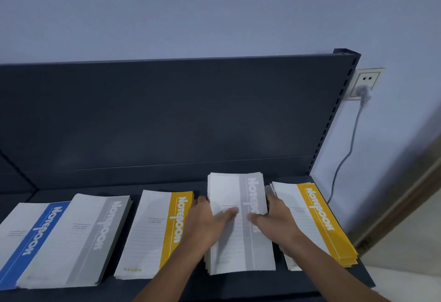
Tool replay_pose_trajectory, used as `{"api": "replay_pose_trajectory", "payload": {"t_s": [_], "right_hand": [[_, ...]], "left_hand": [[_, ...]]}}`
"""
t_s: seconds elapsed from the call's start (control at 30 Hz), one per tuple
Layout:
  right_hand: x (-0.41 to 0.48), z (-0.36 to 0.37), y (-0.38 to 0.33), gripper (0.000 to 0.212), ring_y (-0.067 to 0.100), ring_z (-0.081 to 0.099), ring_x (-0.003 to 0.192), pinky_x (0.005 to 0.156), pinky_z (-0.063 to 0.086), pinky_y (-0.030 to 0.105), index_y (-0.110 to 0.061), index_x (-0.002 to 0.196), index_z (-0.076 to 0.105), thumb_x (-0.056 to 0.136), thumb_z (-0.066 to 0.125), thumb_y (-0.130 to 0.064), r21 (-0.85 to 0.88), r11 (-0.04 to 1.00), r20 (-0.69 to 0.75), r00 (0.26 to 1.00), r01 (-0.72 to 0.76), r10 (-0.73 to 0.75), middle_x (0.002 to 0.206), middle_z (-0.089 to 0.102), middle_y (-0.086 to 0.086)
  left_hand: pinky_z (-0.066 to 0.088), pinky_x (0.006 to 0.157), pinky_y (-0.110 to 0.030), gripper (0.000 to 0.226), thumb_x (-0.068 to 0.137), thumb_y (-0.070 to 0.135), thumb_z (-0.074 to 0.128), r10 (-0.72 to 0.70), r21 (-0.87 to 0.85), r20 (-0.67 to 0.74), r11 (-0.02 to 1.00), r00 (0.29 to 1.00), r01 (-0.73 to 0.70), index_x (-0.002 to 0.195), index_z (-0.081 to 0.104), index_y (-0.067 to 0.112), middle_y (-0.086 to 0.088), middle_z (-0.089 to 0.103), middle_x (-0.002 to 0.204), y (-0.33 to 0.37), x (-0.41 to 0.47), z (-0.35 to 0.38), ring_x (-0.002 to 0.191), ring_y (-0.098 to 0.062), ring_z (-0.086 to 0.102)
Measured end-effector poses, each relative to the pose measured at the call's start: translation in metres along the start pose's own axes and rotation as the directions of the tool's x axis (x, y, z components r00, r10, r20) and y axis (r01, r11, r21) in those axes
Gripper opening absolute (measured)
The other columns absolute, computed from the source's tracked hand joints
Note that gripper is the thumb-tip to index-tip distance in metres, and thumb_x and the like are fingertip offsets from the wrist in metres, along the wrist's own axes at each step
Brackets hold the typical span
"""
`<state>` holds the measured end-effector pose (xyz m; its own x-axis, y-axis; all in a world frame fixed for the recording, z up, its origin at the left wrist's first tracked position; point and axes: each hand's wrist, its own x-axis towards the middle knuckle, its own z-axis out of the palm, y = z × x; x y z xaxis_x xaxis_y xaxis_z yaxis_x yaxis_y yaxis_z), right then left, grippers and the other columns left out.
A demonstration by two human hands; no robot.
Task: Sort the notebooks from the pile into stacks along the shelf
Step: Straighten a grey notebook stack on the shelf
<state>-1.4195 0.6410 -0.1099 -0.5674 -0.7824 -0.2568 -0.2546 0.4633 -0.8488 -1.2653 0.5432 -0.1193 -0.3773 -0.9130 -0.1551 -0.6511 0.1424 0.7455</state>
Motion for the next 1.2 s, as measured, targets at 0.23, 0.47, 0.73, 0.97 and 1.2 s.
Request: {"api": "replay_pose_trajectory", "payload": {"t_s": [0.23, 0.47, 0.73, 0.97, 1.2], "right_hand": [[0.014, 0.016, 0.007, 0.011, 0.015, 0.066, 0.063, 0.046, 0.045, 0.021, -0.007, 0.082, 0.067, 0.078, 0.066, -0.018, -0.176, 0.977, -0.041, 0.993, -0.121, 0.115, 0.071, 0.068, 0.001], [0.008, 0.021, 0.001, 0.018, 0.007, 0.055, 0.065, 0.047, 0.035, 0.016, -0.014, 0.084, 0.05, 0.091, 0.064, -0.025, -0.409, 0.908, -0.062, 0.995, -0.094, 0.075, 0.079, 0.057, -0.003], [0.003, 0.034, 0.001, 0.036, 0.021, 0.062, 0.11, 0.09, 0.052, 0.028, -0.008, 0.124, 0.051, 0.1, 0.056, -0.034, -0.603, 0.797, -0.048, 0.998, 0.006, -0.044, 0.121, 0.061, 0.009], [0.002, 0.013, -0.001, 0.042, 0.023, 0.053, 0.121, 0.099, 0.047, 0.028, -0.008, 0.129, 0.052, 0.095, 0.063, -0.031, -0.58, 0.814, -0.134, 0.981, 0.037, -0.14, 0.132, 0.053, 0.008], [0.011, -0.078, 0.021, 0.047, 0.028, 0.057, 0.118, 0.093, 0.048, 0.034, -0.015, 0.132, 0.058, 0.09, 0.069, -0.031, -0.5, 0.861, -0.31, 0.948, -0.096, -0.075, 0.125, 0.062, 0.006]], "left_hand": [[0.052, 0.068, -0.023, 0.039, 0.089, 0.051, 0.067, -0.045, 0.122, 0.066, 0.992, 0.997, 0.036, 0.108, 0.064, 0.017, 0.008, 0.066, 0.096, -0.006, 0.002, 0.007, 0.085, -0.009, 0.064], [0.054, 0.071, -0.028, 0.052, 0.088, 0.059, 0.064, -0.007, 0.373, -0.012, 0.928, 1.0, 0.011, 0.114, 0.06, 0.013, -0.001, 0.067, 0.104, -0.003, 0.002, 0.013, 0.092, -0.018, 0.066], [0.054, 0.078, -0.026, 0.058, 0.094, 0.055, 0.06, 0.053, 0.51, -0.02, 0.859, 0.998, -0.035, 0.129, 0.052, 0.01, -0.004, 0.066, 0.118, -0.003, 0.003, 0.018, 0.104, -0.02, 0.066], [0.035, 0.111, -0.03, 0.07, 0.099, 0.047, 0.051, 0.331, 0.632, -0.091, 0.748, 0.939, -0.202, 0.151, 0.029, 0.007, -0.009, 0.042, 0.146, 0.016, -0.003, 0.019, 0.134, -0.025, 0.038], [0.042, 0.095, -0.02, 0.049, 0.097, 0.037, 0.059, 0.308, 0.106, 0.097, 0.942, 0.946, -0.317, 0.14, 0.043, 0.02, 0.003, 0.052, 0.136, 0.061, -0.012, 0.056, 0.123, -0.013, 0.051]]}}
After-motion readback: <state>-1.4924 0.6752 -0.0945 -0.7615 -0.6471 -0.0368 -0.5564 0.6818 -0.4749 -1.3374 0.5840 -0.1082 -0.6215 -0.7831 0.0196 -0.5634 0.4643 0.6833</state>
